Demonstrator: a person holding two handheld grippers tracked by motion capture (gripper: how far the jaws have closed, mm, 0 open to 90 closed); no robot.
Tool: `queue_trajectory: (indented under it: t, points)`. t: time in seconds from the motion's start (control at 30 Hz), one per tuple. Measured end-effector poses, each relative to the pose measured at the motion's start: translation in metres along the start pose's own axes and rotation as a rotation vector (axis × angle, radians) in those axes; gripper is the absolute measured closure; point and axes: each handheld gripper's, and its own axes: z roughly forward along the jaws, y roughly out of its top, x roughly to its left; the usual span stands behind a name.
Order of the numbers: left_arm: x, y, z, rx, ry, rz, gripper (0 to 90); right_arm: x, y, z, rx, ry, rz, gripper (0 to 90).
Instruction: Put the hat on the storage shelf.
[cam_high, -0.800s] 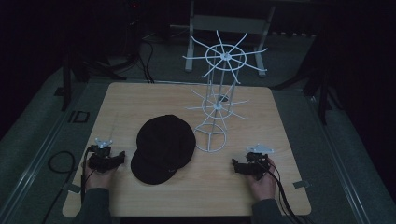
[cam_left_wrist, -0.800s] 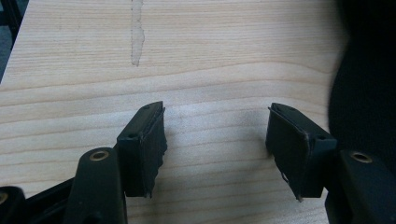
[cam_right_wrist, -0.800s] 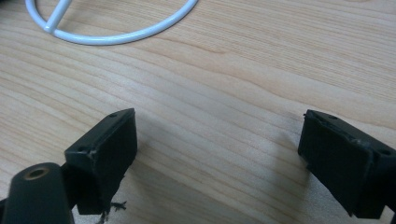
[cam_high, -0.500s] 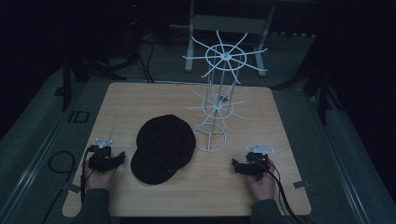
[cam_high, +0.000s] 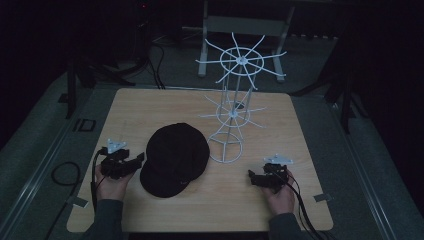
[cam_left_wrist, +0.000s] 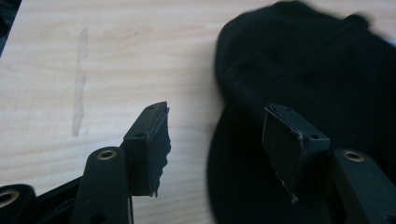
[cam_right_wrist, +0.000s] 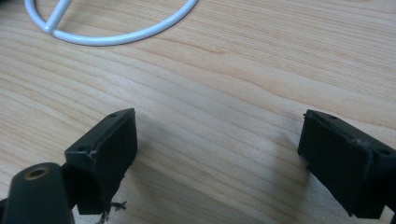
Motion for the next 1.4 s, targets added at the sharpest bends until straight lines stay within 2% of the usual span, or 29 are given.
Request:
queue_trajectory:
  t: [0.03,0.27,0.4,0.43,0.47,0.5,0.53,0.57,0.63,0.7,0.77,0.87,0.97,1.03,1.13,1.2,1.27,1.33,1.4]
  points:
    - [0.000,0.000,0.000,0.000,0.000,0.000,41.6,0.000,0.000,0.000,0.000,0.000,0.000,11.5]
    - [-0.040,0.015,0.001,-0.018,-0.054,0.066,40.4,0.000,0.000,0.000,-0.001,0.000,-0.001,11.5]
    - [-0.060,0.018,0.009,-0.005,-0.076,0.099,40.3,0.000,0.000,0.000,-0.001,0.000,0.000,11.5]
    - [-0.060,0.018,0.009,-0.005,-0.076,0.099,40.2,0.000,0.000,0.000,-0.001,0.000,0.000,11.5]
    - [-0.066,0.018,0.011,-0.002,-0.080,0.104,40.2,0.000,0.000,0.000,-0.001,0.000,0.000,11.5]
    - [-0.075,0.019,0.015,0.003,-0.080,0.126,40.0,0.000,0.000,0.000,-0.001,0.000,0.000,11.5]
    - [-0.075,0.019,0.015,0.003,-0.080,0.126,40.0,0.000,0.000,0.000,-0.001,0.000,0.000,11.5]
    - [-0.085,0.020,0.020,0.012,-0.087,0.140,39.8,0.000,0.000,0.000,-0.001,0.000,0.000,11.5]
    - [-0.090,0.020,0.022,0.016,-0.090,0.148,39.5,0.000,0.000,0.000,-0.001,0.000,0.001,11.5]
    - [-0.103,0.019,0.030,0.037,-0.096,0.169,37.9,0.000,0.000,0.000,-0.001,0.000,-0.001,11.5]
    - [-0.107,0.019,0.032,0.039,-0.091,0.169,31.7,0.000,0.000,0.000,-0.001,0.000,-0.001,11.5]
    - [-0.119,0.018,0.042,0.078,-0.104,0.189,21.5,0.000,0.000,0.000,-0.001,0.000,-0.001,11.5]
    - [-0.125,0.015,0.050,0.117,-0.106,0.197,16.5,0.000,0.000,0.000,-0.001,0.000,-0.001,11.5]
    - [-0.126,0.014,0.053,0.125,-0.099,0.200,15.0,0.000,0.000,0.000,-0.001,0.000,-0.001,11.5]
    - [-0.129,0.008,0.062,0.156,-0.050,0.211,15.1,0.000,0.000,0.000,-0.001,-0.001,-0.001,11.5]
    - [-0.127,0.005,0.065,0.169,-0.044,0.201,15.3,0.000,0.000,0.000,-0.001,0.000,-0.001,11.5]
    - [-0.127,0.004,0.065,0.164,-0.011,0.215,15.7,0.000,0.000,0.000,-0.001,0.000,-0.001,11.5]
    - [-0.126,0.004,0.064,0.166,-0.003,0.221,17.7,0.000,0.000,0.000,-0.001,0.000,-0.001,11.5]
    - [-0.123,0.003,0.063,0.147,0.018,0.223,32.2,0.000,0.000,0.000,-0.001,0.000,-0.001,11.5]
